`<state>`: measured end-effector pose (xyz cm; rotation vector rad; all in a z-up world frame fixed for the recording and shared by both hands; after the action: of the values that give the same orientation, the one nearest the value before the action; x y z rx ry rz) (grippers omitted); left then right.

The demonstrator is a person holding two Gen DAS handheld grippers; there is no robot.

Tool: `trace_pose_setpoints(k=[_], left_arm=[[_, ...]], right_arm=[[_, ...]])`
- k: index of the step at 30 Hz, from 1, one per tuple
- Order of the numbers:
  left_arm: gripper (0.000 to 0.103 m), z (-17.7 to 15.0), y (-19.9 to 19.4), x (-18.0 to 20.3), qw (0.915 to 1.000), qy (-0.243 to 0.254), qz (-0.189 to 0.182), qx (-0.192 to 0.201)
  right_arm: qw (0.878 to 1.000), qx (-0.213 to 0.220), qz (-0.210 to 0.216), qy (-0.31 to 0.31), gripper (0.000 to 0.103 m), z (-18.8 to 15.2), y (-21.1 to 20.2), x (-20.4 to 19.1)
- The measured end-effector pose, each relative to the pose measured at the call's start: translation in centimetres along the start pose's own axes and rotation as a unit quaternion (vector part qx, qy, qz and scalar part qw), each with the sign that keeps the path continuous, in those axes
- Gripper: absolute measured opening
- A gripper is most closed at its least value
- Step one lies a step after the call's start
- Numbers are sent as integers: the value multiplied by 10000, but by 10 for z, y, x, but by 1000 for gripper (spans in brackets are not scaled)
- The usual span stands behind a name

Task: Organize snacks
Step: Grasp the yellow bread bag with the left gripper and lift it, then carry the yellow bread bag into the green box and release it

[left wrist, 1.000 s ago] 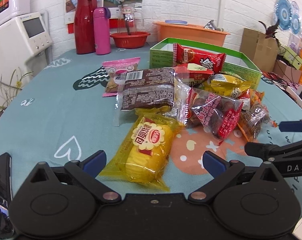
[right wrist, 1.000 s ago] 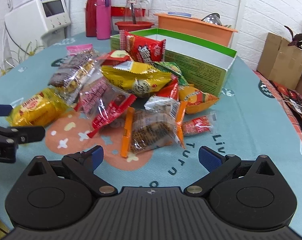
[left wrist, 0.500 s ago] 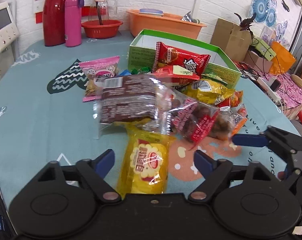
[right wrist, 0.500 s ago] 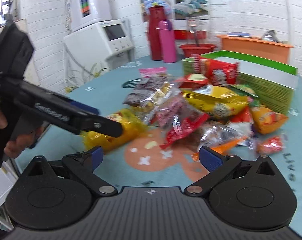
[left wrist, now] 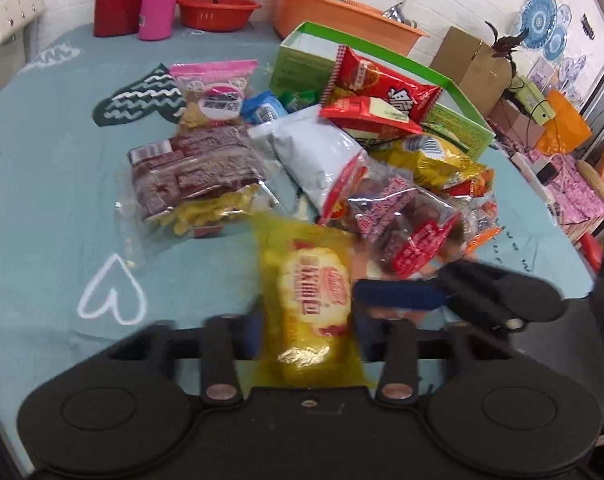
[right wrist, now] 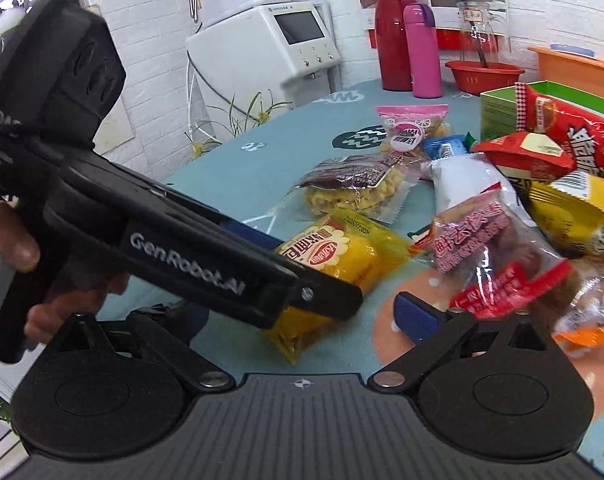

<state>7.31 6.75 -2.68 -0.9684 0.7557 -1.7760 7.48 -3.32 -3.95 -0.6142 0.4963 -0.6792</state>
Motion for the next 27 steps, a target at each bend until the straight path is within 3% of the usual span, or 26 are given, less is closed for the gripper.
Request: trace_pose_setpoints(k=[2, 6, 12, 20, 27], left_arm=[[69, 0, -3, 9, 9999, 64, 123, 66], [68, 5, -20, 35, 9986, 323, 16, 423], [68, 47, -36, 85, 9897, 974, -145, 1038], [68, 124, 10, 136, 9792, 1576, -607, 1125], [69, 189, 58, 164, 9724, 1870, -935, 1038]], right_arm=[[9999, 82, -107, -77, 101, -2, -2, -1], [9989, 395, -215, -92, 98, -6, -28, 5], [9892, 1209, -772, -309, 98, 6, -79, 23], [9718, 1691, -1640, -96, 98, 28, -101, 93], [9621, 1858, -1996, 49, 98, 42, -114, 148]])
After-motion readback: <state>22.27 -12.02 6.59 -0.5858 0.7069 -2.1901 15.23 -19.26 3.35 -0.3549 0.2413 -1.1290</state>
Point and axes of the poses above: each gripper's, at about its wrist camera, not at the fingertips, and y roughly the way its jaws point, x to its right, z to its top, the point moved 2 cm from there along y, roughly the way its jaws point, and after that the axes turned 8 degrees about -x, right-handed, at the moved point
